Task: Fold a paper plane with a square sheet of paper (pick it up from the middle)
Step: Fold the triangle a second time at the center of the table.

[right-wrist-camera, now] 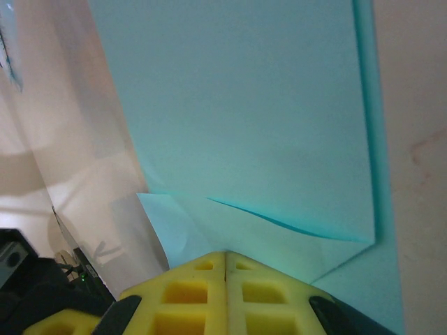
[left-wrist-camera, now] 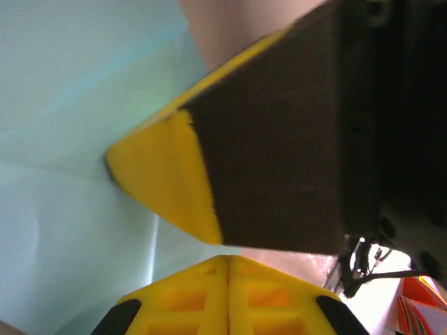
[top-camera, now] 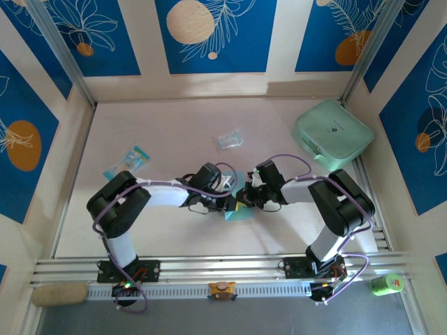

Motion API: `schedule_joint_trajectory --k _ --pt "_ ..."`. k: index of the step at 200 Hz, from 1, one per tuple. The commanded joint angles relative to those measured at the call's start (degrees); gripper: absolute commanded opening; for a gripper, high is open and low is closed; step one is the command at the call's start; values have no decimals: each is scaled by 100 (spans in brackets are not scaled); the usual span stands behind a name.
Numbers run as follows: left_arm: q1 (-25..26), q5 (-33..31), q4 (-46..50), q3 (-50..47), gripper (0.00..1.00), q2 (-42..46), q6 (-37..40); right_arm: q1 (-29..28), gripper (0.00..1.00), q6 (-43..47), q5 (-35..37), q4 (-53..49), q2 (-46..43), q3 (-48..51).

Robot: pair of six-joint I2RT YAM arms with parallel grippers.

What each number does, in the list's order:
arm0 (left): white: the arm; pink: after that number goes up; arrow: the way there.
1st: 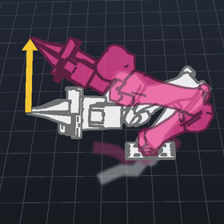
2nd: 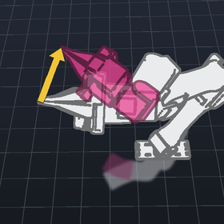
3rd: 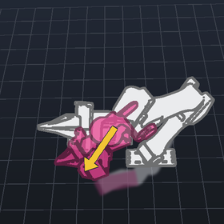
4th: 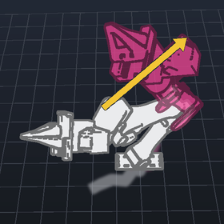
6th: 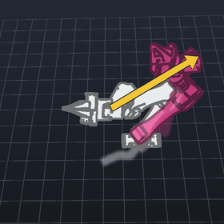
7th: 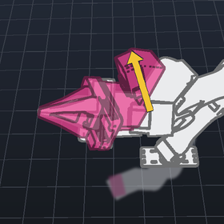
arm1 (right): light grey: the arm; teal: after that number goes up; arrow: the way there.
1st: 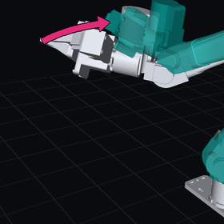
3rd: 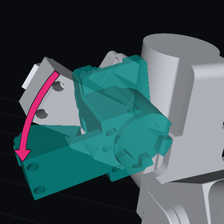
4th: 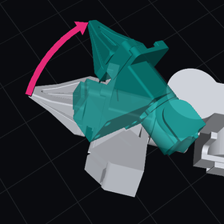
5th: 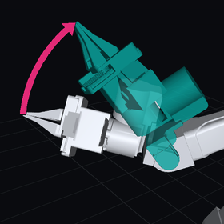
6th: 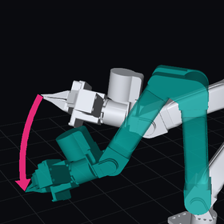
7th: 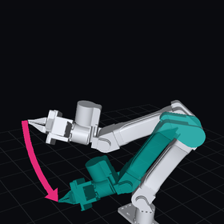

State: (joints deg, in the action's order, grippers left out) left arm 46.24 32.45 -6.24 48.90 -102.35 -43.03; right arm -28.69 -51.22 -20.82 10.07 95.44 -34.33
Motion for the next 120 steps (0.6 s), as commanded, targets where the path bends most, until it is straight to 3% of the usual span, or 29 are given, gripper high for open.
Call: schedule_joint_trajectory --k 1,85,120 --pt "-59 -209 189 -109 6 -137 67 65 0 33 306 -492 56 189" --pt "-56 -112 174 -517 2 -306 -241 65 2 325 230 -613 -435 2" --pt "-56 -125 193 -487 0 -282 -200 -218 2 560 73 -599 -517 -112"
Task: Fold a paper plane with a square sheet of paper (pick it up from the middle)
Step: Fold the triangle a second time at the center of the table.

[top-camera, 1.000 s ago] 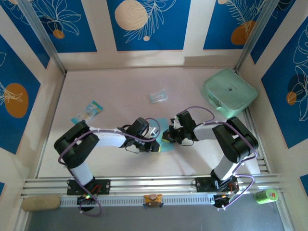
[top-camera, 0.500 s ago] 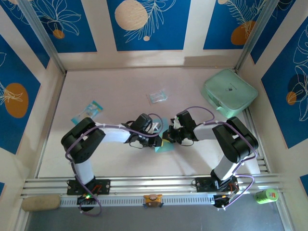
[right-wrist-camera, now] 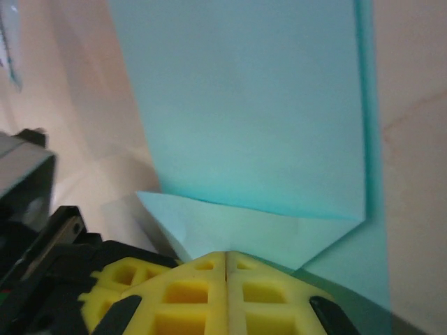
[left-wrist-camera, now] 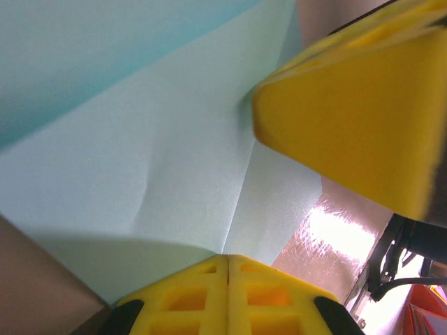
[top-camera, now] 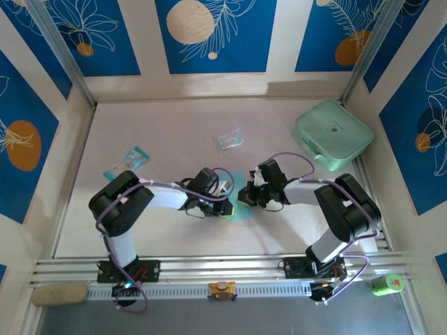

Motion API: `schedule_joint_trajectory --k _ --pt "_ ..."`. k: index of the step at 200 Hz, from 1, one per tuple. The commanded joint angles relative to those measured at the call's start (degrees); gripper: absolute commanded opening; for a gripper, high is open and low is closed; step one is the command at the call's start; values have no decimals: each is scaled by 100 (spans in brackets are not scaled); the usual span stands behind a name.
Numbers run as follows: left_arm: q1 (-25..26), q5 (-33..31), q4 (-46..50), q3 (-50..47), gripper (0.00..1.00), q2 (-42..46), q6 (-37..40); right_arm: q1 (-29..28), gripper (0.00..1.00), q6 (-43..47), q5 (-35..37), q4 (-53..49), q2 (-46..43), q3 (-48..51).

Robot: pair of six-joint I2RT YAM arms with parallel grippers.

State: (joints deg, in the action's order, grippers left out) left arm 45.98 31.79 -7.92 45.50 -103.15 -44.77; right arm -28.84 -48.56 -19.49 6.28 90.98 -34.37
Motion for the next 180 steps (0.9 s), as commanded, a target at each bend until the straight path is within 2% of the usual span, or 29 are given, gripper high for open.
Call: schedule_joint_trajectory --k 1,37,180 --pt "-33 -59 362 -146 1 -203 -24 -215 2 298 -54 -227 -67 -107" --pt "-31 -83 378 -139 0 -195 -5 -294 1 131 252 -278 310 42" --pt "-36 -134 665 -59 0 -190 170 985 1 399 208 -303 381 -287"
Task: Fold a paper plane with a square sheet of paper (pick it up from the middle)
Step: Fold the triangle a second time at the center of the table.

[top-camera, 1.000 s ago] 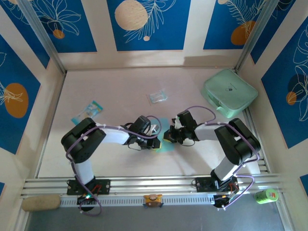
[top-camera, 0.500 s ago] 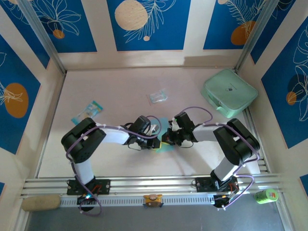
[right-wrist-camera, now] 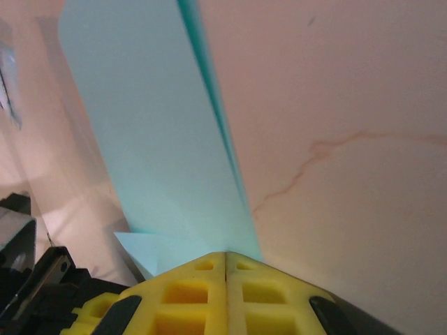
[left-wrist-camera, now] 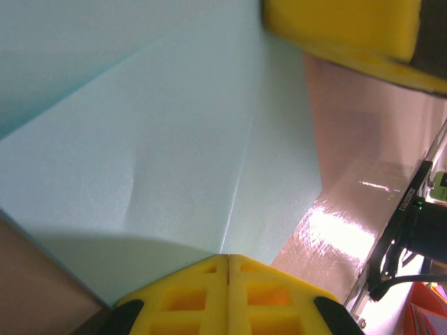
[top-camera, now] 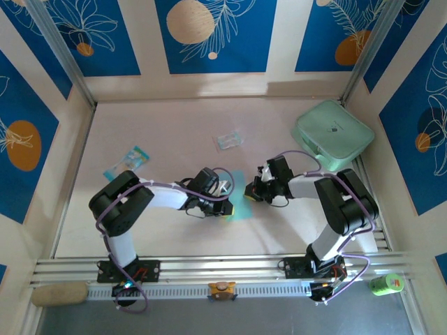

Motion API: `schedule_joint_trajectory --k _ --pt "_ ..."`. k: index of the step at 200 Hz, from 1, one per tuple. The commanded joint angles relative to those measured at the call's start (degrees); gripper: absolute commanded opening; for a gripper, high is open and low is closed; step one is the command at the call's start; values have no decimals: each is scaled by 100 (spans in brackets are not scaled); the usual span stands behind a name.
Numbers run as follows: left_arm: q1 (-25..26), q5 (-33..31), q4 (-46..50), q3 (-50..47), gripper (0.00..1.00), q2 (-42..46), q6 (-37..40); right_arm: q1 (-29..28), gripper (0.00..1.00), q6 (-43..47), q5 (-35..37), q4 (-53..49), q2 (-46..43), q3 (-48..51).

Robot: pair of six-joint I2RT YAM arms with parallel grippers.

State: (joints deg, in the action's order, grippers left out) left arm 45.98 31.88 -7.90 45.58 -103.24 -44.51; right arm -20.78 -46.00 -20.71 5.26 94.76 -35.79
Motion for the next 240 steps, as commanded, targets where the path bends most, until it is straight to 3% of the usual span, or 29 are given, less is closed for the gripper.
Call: schedule_joint_trajectory --k 1,46,97,119,183,240 --pt "-36 -145 665 -67 0 -184 144 179 1 148 331 -209 -4 -146" --pt "-44 -137 666 -52 0 -179 170 27 2 161 2 -279 -513 -172" --pt "-40 -145 684 -23 0 -171 206 -487 1 111 -109 -148 30 -283" --pt "-39 -156 685 -32 0 -135 215 -368 1 44 220 -428 243 -255" --pt "-43 25 317 344 1 129 -103 -272 0 -52 100 -149 333 72" --pt "-52 -22 358 898 7 -413 30 -287 0 -69 128 -126 329 99"
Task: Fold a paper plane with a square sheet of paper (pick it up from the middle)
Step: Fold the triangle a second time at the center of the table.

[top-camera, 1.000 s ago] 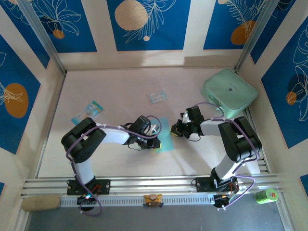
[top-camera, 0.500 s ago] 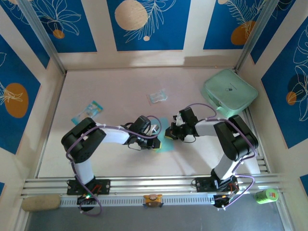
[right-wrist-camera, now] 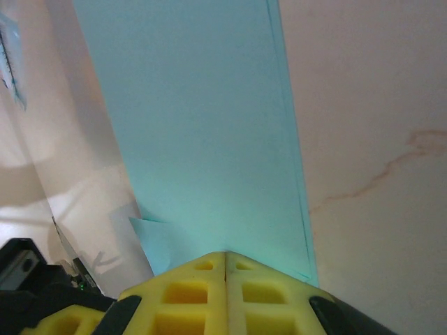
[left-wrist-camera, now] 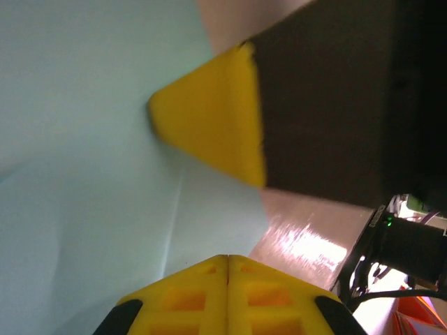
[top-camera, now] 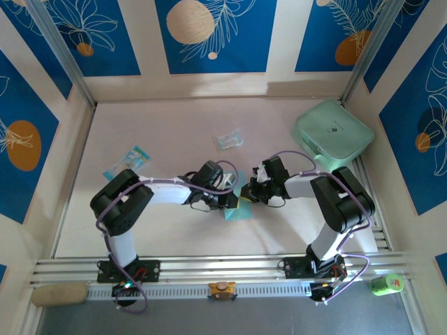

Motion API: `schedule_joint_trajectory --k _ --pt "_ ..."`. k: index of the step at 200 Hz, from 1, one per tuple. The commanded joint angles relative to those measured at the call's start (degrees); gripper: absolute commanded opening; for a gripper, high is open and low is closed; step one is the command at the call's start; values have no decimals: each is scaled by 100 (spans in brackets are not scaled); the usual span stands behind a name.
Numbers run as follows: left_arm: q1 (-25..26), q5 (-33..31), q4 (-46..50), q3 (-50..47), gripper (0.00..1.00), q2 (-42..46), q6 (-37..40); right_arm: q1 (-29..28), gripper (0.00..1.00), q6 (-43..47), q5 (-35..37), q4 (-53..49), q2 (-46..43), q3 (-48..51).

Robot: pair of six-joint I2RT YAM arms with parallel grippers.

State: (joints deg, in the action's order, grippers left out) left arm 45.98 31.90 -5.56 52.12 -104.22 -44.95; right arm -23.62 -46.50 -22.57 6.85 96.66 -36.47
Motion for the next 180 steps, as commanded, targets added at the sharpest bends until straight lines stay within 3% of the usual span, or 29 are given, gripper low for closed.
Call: schedule_joint_trajectory --k 1,52,180 --pt "-49 -34 134 254 7 -325 83 -3 0 -18 314 -288 140 171" --pt "-54 -107 548 231 8 -677 67 5 0 3 347 -271 177 231" --pt "-41 358 644 -297 12 -123 334 81 0 65 376 -353 166 211"
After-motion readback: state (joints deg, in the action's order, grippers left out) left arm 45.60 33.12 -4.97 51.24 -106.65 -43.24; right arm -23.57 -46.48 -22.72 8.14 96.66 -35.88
